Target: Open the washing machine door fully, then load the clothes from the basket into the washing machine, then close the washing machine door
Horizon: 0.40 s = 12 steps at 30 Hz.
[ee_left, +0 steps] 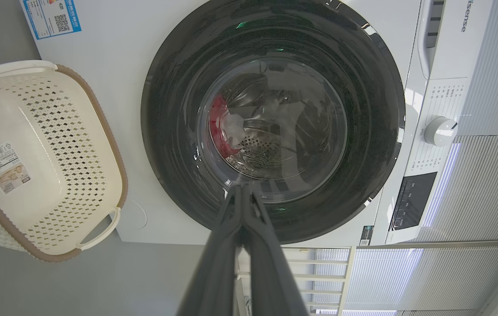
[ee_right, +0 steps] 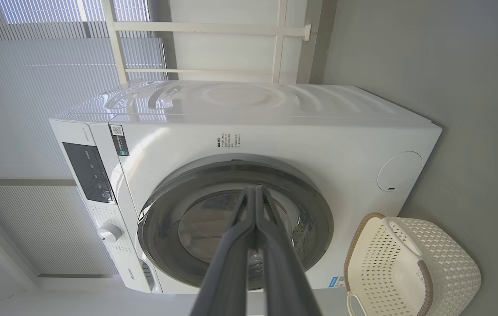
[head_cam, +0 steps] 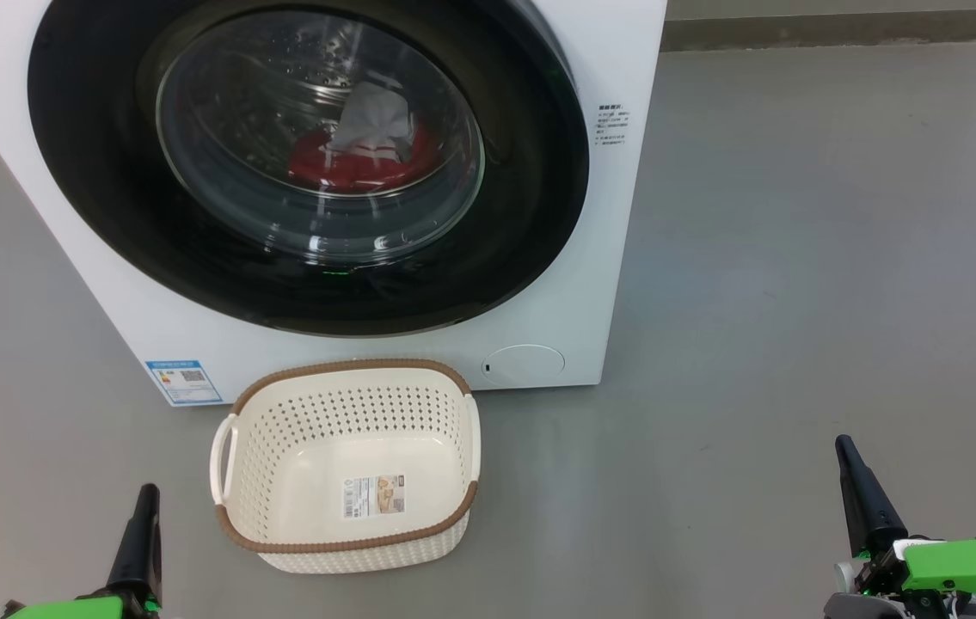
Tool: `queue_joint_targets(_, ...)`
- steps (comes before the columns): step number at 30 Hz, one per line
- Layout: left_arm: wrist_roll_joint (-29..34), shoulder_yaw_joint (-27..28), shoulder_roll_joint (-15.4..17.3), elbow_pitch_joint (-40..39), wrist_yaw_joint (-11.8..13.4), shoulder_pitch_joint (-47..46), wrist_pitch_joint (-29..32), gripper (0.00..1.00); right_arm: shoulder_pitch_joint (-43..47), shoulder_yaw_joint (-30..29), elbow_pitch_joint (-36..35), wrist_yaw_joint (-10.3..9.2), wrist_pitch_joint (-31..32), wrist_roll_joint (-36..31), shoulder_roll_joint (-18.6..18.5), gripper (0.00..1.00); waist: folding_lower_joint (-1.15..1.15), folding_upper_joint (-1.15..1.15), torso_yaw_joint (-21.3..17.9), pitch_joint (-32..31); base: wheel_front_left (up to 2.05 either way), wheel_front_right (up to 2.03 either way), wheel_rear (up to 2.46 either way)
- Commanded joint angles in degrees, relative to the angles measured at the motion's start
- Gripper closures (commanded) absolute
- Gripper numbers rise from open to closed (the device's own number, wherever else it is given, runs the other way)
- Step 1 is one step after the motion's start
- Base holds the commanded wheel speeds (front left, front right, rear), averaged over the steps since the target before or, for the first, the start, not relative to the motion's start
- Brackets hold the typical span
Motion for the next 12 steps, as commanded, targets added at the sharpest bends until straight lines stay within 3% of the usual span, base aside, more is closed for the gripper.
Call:
queue_joint_targets(1,-0.2,1.8,0.9,-1.1,-0.6,-2.3,0.2,1.00,-1.5,1.3,-1.7,-0.05,0.4,0.2,-0.2,1.00,0.00,0.00,0.0,0.0,0.00,0.00,0.00)
queue_joint_targets(12,-0.2,1.8,0.9,-1.1,-0.6,-2.3,0.2,1.00,-1.5,1.3,-1.7,-0.05,0.4,0.2,-0.2,1.00,0.00,0.00,0.0,0.0,0.00,0.00,0.00)
